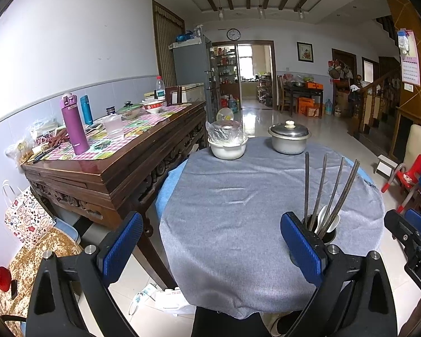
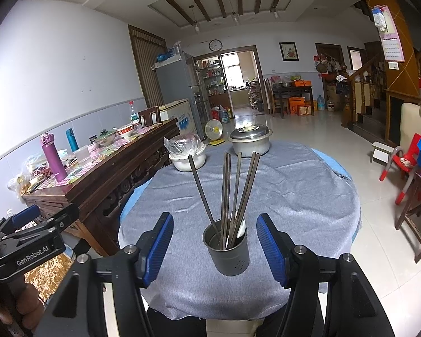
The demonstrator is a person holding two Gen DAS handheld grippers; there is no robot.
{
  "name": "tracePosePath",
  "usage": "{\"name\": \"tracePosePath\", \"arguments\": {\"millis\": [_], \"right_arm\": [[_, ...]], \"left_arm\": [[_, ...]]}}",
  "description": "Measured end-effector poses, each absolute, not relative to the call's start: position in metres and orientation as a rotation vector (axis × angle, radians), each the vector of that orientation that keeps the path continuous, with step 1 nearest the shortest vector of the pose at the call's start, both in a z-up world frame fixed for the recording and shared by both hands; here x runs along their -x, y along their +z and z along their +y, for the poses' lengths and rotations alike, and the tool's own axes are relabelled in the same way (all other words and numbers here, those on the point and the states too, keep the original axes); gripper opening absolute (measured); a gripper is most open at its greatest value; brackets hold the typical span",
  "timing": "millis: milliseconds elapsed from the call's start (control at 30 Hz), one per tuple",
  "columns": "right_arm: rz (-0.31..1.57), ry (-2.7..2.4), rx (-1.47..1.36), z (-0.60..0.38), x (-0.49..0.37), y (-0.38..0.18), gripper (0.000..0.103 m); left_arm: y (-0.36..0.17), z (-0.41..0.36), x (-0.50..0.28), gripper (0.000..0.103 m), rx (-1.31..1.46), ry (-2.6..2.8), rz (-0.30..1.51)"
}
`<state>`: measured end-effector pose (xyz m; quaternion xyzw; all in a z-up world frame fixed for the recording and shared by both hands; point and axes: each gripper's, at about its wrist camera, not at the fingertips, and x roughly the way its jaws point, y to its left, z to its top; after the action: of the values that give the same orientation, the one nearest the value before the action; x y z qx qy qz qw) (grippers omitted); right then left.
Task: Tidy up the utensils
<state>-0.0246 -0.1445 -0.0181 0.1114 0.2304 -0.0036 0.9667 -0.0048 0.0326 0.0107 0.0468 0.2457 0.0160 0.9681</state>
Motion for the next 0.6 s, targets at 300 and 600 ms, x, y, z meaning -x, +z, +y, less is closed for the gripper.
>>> {"name": "tracePosePath", "arguments": {"millis": [300, 600], "right_arm": [[0.469, -0.006, -0.223, -0.1447, 0.0247, -0.0177, 0.066], [0.467, -0.004, -0.224, -0.1449, 0.0253, -0.0173, 0.066]], "left_arm": [[0.012, 0.0327, 0.0057, 0.098, -0.094, 0.026, 0.498], [0.0122, 0.0331, 0.006, 0.098, -0.092, 0.024, 0.5]]}}
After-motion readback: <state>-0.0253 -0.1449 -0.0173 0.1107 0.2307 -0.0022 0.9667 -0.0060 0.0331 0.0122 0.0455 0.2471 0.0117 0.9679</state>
